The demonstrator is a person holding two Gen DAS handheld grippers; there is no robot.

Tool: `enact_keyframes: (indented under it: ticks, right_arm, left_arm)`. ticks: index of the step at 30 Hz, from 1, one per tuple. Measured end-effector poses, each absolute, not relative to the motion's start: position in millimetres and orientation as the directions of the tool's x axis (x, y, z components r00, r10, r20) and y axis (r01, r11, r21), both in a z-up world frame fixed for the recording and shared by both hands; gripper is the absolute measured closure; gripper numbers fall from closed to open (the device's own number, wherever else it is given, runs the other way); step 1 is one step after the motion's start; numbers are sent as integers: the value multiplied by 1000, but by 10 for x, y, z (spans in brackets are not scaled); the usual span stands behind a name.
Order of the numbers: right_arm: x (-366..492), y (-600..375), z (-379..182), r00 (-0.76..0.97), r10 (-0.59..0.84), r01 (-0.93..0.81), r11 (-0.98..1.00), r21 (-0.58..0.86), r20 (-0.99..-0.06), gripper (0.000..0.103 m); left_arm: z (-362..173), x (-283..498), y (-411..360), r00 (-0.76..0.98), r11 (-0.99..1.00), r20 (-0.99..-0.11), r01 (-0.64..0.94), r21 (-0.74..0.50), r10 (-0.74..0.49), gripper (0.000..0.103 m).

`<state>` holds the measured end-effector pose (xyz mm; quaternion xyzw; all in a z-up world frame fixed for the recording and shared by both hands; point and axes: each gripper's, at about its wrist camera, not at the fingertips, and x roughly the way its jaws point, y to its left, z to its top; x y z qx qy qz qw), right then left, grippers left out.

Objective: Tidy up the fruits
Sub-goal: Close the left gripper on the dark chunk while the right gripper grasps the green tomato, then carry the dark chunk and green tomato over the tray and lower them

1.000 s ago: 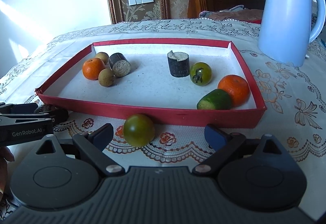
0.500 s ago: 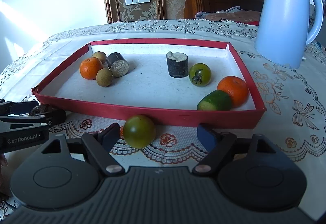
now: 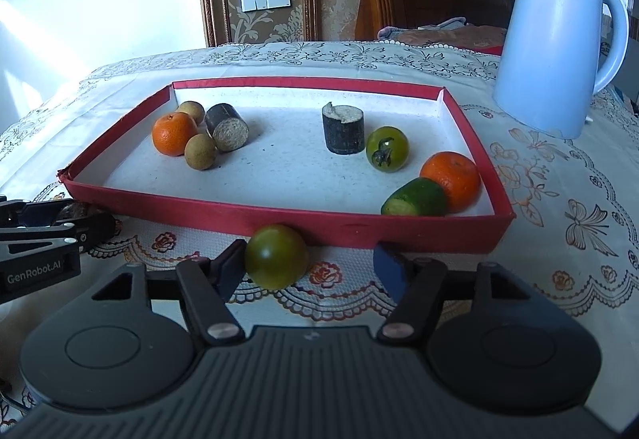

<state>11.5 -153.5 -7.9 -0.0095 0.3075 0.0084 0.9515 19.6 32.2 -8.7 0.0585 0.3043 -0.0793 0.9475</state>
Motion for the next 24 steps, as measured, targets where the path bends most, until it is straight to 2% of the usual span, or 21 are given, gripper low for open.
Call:
enact_keyframes:
  ticks: [5,12,24]
  right_arm:
    - [100,-1511,-79,814,11,-29,999,-22,-580,47]
    - [70,-1474,-74,820,34,-60,998,-26,-572,71]
    - [6,-1531,-62,821,85,-89,996,19,-564,73]
  left_arm:
    - [-90,181,292,805,980,-584,181,82,-100,62]
    - [-89,181,287,806,980,-584,181,80,-101,62]
    - [-48,115,299,827,980,-552,182,79,-109,62]
